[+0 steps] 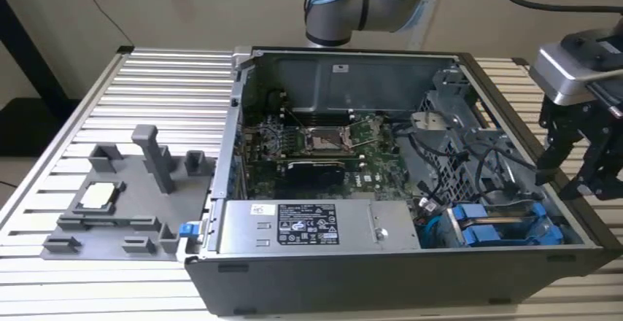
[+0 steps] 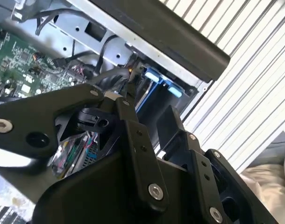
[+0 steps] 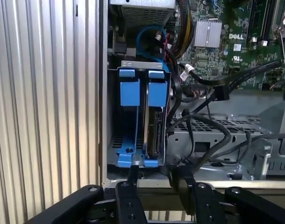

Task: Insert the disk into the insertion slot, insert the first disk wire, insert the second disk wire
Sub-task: 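Insert the first disk wire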

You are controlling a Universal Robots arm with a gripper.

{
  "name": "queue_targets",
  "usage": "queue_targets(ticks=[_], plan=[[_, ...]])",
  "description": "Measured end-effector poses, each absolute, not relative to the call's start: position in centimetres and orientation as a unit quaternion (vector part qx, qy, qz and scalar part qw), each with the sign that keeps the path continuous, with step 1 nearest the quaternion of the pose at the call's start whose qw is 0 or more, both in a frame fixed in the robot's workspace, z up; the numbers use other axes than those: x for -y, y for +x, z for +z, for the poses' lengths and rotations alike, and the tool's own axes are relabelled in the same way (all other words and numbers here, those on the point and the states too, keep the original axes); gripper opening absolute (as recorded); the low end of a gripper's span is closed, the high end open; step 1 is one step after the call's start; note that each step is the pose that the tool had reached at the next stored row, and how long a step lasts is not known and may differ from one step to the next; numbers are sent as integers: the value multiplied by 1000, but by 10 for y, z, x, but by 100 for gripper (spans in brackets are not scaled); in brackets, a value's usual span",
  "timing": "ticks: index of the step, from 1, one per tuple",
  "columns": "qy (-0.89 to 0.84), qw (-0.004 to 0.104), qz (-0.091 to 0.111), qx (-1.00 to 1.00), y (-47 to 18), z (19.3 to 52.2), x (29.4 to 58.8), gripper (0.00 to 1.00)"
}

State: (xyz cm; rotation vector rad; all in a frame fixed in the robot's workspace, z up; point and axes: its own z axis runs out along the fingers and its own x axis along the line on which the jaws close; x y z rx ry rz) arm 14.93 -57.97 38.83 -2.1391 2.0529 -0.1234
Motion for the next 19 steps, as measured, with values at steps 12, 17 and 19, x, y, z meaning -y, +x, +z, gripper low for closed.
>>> queue_targets(ticks=[12,17,19], plan=[[-720,89,-67,-685,149,376,561,47],[-720,89,-68,-685,147,375,561,47],[-720,88,-68,-685,147,375,561,47]])
